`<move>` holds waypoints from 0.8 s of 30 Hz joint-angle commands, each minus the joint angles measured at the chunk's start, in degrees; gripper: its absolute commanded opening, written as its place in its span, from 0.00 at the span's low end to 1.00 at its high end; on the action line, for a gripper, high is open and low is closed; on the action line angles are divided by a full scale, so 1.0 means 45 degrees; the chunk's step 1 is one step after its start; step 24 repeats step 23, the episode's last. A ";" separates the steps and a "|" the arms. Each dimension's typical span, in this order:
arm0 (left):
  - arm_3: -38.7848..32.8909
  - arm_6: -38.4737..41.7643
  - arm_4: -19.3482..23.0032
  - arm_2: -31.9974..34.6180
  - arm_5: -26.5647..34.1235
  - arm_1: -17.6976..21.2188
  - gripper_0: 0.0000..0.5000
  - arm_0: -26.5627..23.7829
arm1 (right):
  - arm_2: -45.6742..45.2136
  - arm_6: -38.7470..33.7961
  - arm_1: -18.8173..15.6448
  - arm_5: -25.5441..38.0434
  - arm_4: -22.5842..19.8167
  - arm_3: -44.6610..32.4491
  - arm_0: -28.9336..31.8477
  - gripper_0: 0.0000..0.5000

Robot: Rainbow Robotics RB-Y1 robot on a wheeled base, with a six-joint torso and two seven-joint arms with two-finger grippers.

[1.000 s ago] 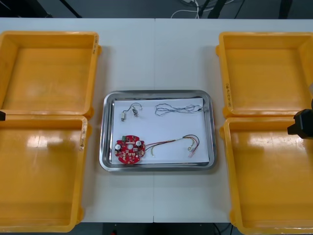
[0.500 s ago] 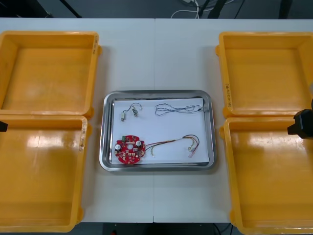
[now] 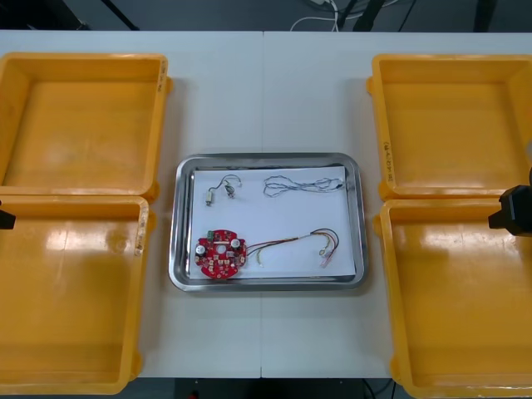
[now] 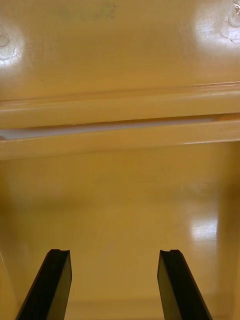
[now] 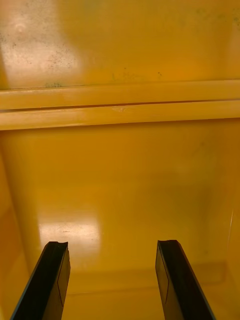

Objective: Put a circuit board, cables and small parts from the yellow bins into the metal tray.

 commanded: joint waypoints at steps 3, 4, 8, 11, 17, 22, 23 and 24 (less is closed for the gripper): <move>-0.0385 -0.1132 0.0120 0.0044 0.0076 0.0591 1.00 0.0219 | -0.0432 0.0054 0.0061 -0.0094 -0.0086 -0.0388 0.0126 1.00; -0.0385 -0.1132 0.0120 0.0044 0.0076 0.0591 1.00 0.0219 | -0.0432 0.0054 0.0061 -0.0094 -0.0086 -0.0388 0.0126 1.00; -0.0385 -0.1132 0.0120 0.0044 0.0076 0.0591 1.00 0.0219 | -0.0432 0.0054 0.0061 -0.0094 -0.0086 -0.0388 0.0126 1.00; -0.0385 -0.1132 0.0120 0.0044 0.0076 0.0591 1.00 0.0219 | -0.0432 0.0054 0.0061 -0.0094 -0.0086 -0.0388 0.0126 1.00; -0.0385 -0.1132 0.0120 0.0044 0.0076 0.0591 1.00 0.0219 | -0.0432 0.0054 0.0061 -0.0094 -0.0086 -0.0388 0.0126 1.00; -0.0385 -0.1132 0.0120 0.0044 0.0076 0.0591 1.00 0.0219 | -0.0432 0.0054 0.0061 -0.0094 -0.0086 -0.0388 0.0126 1.00; -0.0385 -0.1132 0.0120 0.0044 0.0076 0.0591 1.00 0.0219 | -0.0432 0.0054 0.0061 -0.0094 -0.0086 -0.0388 0.0126 1.00; -0.0385 -0.1132 0.0120 0.0044 0.0076 0.0591 1.00 0.0219 | -0.0432 0.0054 0.0061 -0.0094 -0.0086 -0.0388 0.0126 1.00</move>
